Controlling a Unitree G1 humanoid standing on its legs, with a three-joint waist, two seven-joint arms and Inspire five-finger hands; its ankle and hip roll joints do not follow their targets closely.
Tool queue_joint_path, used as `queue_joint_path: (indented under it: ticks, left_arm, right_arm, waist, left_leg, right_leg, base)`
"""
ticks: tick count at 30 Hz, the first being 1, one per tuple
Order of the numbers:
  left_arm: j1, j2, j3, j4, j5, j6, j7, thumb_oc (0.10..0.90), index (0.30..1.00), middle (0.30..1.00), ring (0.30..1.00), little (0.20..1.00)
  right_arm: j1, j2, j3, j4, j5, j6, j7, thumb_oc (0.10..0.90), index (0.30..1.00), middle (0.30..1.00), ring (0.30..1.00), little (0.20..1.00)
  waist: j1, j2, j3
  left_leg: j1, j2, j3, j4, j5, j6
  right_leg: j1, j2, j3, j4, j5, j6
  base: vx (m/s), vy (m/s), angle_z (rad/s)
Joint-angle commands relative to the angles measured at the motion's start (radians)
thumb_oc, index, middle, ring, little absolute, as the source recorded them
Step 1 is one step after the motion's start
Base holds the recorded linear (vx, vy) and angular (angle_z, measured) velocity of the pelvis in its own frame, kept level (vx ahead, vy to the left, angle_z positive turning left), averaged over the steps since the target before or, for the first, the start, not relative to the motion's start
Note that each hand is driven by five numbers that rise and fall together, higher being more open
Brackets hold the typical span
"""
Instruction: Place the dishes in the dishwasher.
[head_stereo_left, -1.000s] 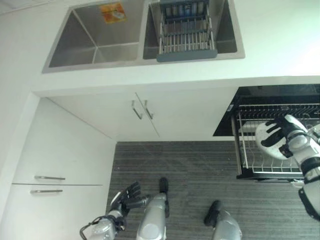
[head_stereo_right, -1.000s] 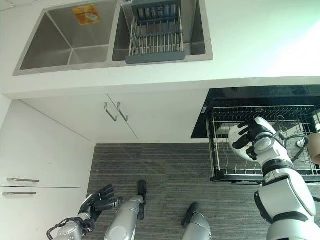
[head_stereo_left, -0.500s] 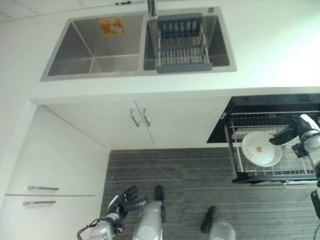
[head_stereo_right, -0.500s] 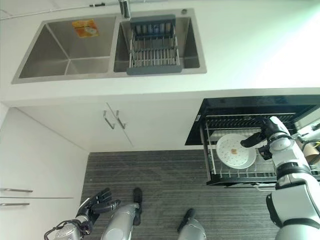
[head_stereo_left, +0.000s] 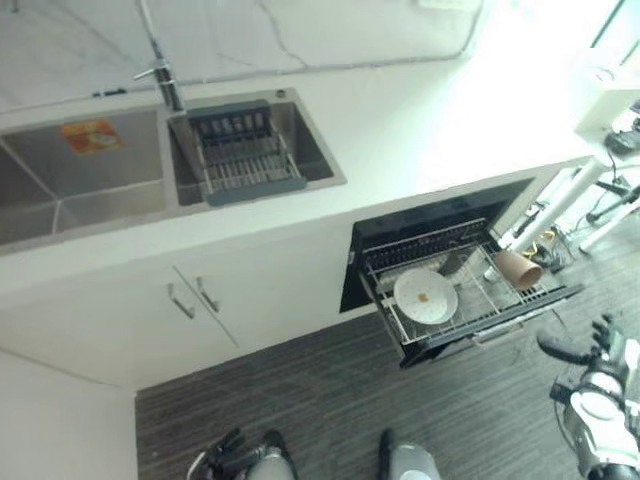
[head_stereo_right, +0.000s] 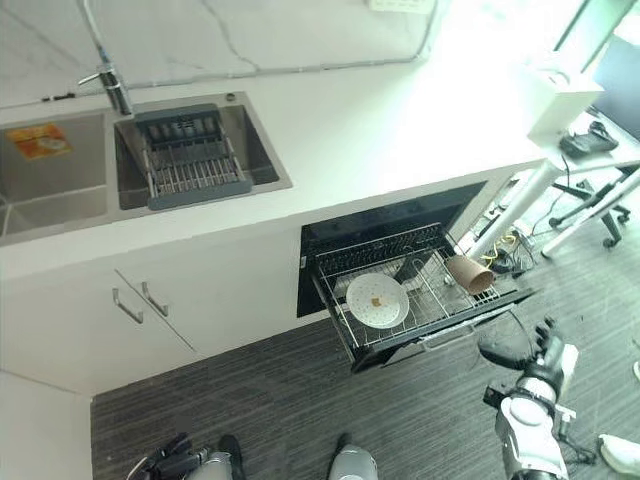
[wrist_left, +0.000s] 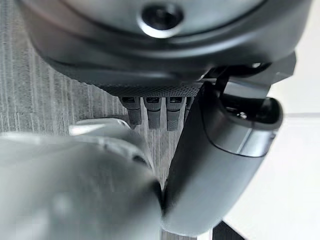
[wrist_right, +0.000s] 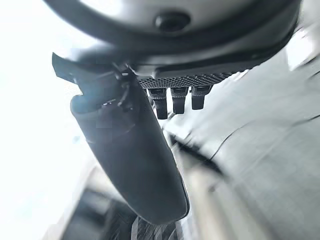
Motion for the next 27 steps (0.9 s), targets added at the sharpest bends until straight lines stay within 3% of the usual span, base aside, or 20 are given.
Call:
queue_joint_path:
  ticks: [1, 4, 10, 11, 12, 13, 17, 27]
  left_arm:
    - [-0.009, 0.023, -0.017, -0.018, 0.003, -0.049, -0.013, 0.800, 0.900, 0.900, 0.900, 0.900]
    - [-0.017, 0.015, -0.022, -0.006, -0.003, -0.054, -0.016, 0.800, 0.900, 0.900, 0.900, 0.900]
    - [-0.036, 0.010, -0.040, 0.046, -0.001, -0.055, -0.014, 0.800, 0.900, 0.900, 0.900, 0.900]
    - [-0.040, 0.008, -0.043, 0.058, -0.002, -0.056, -0.014, 0.800, 0.900, 0.900, 0.900, 0.900]
    - [-0.046, 0.007, -0.047, 0.073, -0.001, -0.058, -0.017, 0.800, 0.900, 0.900, 0.900, 0.900]
    - [-0.053, 0.004, -0.058, 0.092, 0.003, -0.065, -0.021, 0.800, 0.900, 0.900, 0.900, 0.900]
    - [-0.061, -0.010, -0.081, 0.138, 0.007, -0.085, -0.021, 0.800, 0.900, 0.900, 0.900, 0.900]
    - [-0.053, -0.018, -0.091, 0.162, 0.017, -0.090, -0.011, 0.800, 0.900, 0.900, 0.900, 0.900]
  right_arm:
    - [-0.134, -0.064, -0.086, 0.029, 0.086, -0.181, -0.099, 0.800, 0.900, 0.900, 0.900, 0.900]
    - [-0.128, -0.036, -0.103, 0.095, 0.134, -0.226, -0.116, 0.800, 0.900, 0.900, 0.900, 0.900]
    - [-0.127, 0.046, -0.159, 0.296, 0.554, -0.239, 0.052, 0.800, 0.900, 0.900, 0.900, 0.900]
    - [-0.129, 0.057, -0.178, 0.337, 0.622, -0.233, 0.088, 0.673, 0.709, 0.709, 0.709, 0.709]
    - [-0.136, 0.068, -0.196, 0.383, 0.710, -0.227, 0.130, 0.477, 0.415, 0.415, 0.415, 0.415]
    - [-0.152, 0.079, -0.218, 0.440, 0.821, -0.212, 0.170, 0.400, 0.300, 0.300, 0.300, 0.300]
    - [-0.203, 0.114, -0.267, 0.562, 1.055, -0.169, 0.252, 0.400, 0.300, 0.300, 0.300, 0.300]
    - [-0.257, 0.101, -0.254, 0.630, 1.100, -0.091, 0.300, 0.400, 0.300, 0.300, 0.300, 0.300]
  waist:
    - [0.036, 0.008, -0.001]
    - [0.033, 0.013, -0.006]
    - [0.036, 0.021, -0.030]
    - [0.039, 0.023, -0.035]
    - [0.042, 0.025, -0.039]
    - [0.050, 0.028, -0.044]
    - [0.074, 0.038, -0.069]
    - [0.108, 0.048, -0.099]
  left_leg:
    - [0.092, 0.031, -0.017, 0.003, -0.115, -0.017]
    - [0.097, 0.031, -0.014, 0.003, -0.118, -0.019]
    - [0.112, 0.029, -0.015, 0.003, -0.124, -0.025]
    - [0.114, 0.029, -0.016, 0.003, -0.124, -0.026]
    - [0.117, 0.030, -0.017, 0.003, -0.125, -0.027]
    - [0.120, 0.031, -0.020, 0.003, -0.125, -0.029]
    - [0.131, 0.027, -0.035, 0.003, -0.130, -0.035]
    - [0.130, 0.020, -0.059, 0.003, -0.120, -0.039]
  right_leg:
    - [-0.016, -0.012, 0.001, 0.003, 0.028, 0.047]
    - [-0.011, -0.009, 0.002, 0.003, 0.023, 0.043]
    - [0.007, -0.007, -0.008, 0.003, 0.012, 0.034]
    - [0.011, -0.006, -0.010, 0.003, 0.010, 0.033]
    - [0.015, -0.005, -0.013, 0.003, 0.007, 0.031]
    - [0.021, -0.004, -0.019, 0.003, 0.004, 0.029]
    - [0.041, 0.000, -0.032, 0.003, -0.006, 0.024]
    - [0.057, 0.003, -0.056, 0.003, -0.011, 0.011]
  base:
    - [0.01, 0.003, -0.08]
    - [0.01, 0.003, 0.00]
    - [0.04, -0.002, 0.01]
    - [0.04, -0.011, 0.01]
    - [0.05, -0.015, 0.03]
    - [0.06, -0.020, 0.09]
    - [0.05, -0.019, 0.07]
    - [0.02, -0.009, 0.10]
